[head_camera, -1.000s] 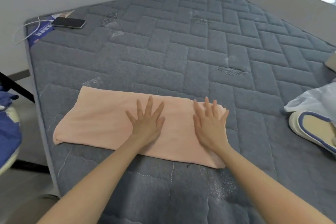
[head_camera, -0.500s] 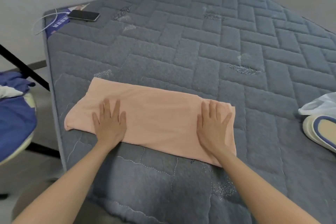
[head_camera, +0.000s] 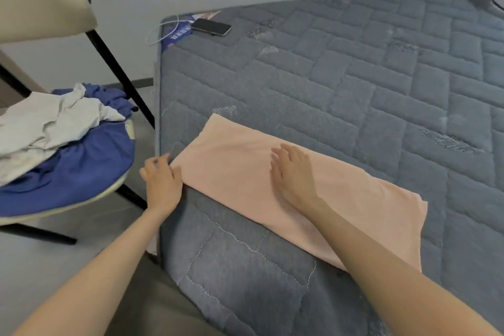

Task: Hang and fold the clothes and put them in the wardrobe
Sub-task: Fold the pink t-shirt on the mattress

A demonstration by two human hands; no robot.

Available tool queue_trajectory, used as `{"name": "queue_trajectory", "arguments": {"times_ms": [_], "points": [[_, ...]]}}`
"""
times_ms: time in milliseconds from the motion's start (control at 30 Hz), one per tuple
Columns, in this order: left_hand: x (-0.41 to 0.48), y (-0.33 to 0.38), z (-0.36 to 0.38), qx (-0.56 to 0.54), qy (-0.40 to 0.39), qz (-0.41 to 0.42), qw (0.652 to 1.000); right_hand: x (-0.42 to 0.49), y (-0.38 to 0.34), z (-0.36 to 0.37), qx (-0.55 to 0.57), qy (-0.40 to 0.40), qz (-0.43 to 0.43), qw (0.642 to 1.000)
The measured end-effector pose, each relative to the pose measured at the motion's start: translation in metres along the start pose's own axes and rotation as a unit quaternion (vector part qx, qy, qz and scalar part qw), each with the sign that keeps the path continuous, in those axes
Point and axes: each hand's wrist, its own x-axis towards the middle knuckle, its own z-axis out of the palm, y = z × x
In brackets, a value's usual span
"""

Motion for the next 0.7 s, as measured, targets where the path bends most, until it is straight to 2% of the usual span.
{"name": "queue_trajectory", "arguments": {"times_ms": [67,133,167,267,333,467,567,700], "points": [[0.000,-0.008,-0.006,-0.060,-0.012,-0.056,0.997,0.007,-0.026,0.008,0.041,-0.007,-0.061,0.997],[0.001,-0.011,-0.007,-0.118,-0.049,-0.130,0.983,0.009,-0.058,0.020,0.062,-0.064,-0.124,0.988],[0.002,-0.013,-0.008,-0.172,-0.059,-0.172,0.968,0.009,-0.075,0.027,0.053,-0.092,-0.155,0.982],[0.008,-0.014,-0.011,-0.351,-0.065,-0.280,0.891,0.008,-0.112,0.049,-0.019,-0.137,-0.204,0.969],[0.012,-0.016,-0.014,-0.376,-0.068,-0.294,0.876,0.009,-0.124,0.058,-0.056,-0.146,-0.199,0.968],[0.020,-0.017,-0.024,-0.385,-0.073,-0.286,0.875,0.015,-0.125,0.063,-0.047,-0.129,-0.161,0.977],[0.023,-0.018,-0.030,-0.372,-0.116,-0.274,0.879,0.021,-0.123,0.060,0.034,-0.136,-0.134,0.981],[0.025,-0.014,-0.035,-0.390,-0.132,-0.256,0.875,0.029,-0.118,0.053,0.172,-0.103,-0.067,0.977]]}}
